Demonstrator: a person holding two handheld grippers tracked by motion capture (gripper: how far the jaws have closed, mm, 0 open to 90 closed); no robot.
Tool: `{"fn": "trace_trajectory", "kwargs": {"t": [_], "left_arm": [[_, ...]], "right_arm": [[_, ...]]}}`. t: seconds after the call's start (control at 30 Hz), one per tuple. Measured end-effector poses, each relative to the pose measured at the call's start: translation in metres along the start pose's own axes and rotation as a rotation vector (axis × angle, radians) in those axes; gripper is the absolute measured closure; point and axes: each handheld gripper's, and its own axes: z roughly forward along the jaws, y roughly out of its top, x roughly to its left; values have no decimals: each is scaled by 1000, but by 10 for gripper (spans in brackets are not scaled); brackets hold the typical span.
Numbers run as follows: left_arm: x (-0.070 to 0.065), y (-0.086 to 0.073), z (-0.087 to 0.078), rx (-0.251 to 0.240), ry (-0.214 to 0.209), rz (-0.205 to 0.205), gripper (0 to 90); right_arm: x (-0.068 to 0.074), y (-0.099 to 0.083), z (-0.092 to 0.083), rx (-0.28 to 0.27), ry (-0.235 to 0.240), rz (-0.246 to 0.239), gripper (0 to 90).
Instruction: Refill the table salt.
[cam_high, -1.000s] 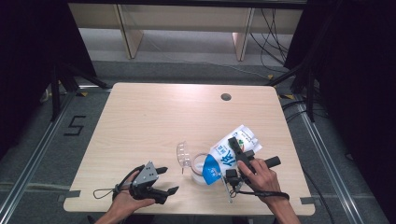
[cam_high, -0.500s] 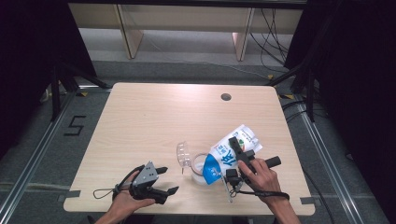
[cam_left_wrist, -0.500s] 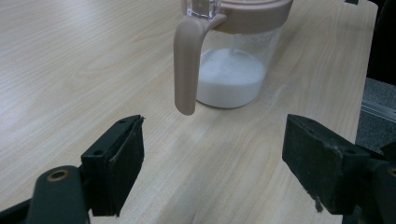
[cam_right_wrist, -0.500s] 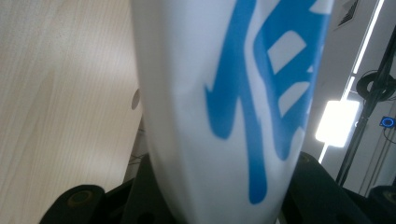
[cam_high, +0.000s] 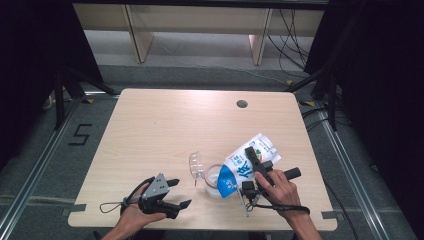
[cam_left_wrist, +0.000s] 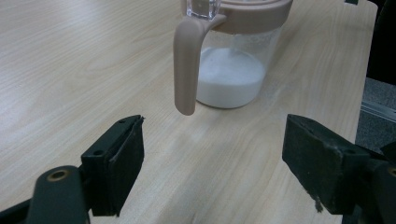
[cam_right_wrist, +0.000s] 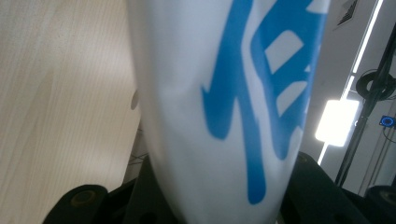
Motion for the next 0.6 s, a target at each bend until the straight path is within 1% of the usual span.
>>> {"fn": "trace_trajectory", "kwargs": {"t": [0.27, 0.3, 0.33, 0.43, 0.47, 0.5, 0.53, 0.6], "left_arm": [[0, 0, 0, 0, 0, 0, 206], [0, 0, 0, 1, 0, 0, 206], [0, 0, 0, 0, -1, 0, 206], [0, 0, 0, 1, -1, 0, 206], [0, 0, 0, 1, -1, 0, 206], [0, 0, 0, 1, -1, 0, 206], [1, 0, 0, 1, 0, 13, 206], [0, 0, 0, 1, 1, 8, 206]], "right_arm": [[1, 0, 0, 0, 8, 6, 700], [-1, 1, 0, -4, 4, -8, 700], [-1, 1, 0, 0, 14, -14, 700], [-1, 1, 0, -6, 4, -13, 701], [1, 0, 0, 3, 7, 16, 701], [1, 0, 0, 1, 7, 15, 701], [1, 0, 0, 1, 8, 18, 701], [0, 0, 0, -1, 8, 11, 702]]}}
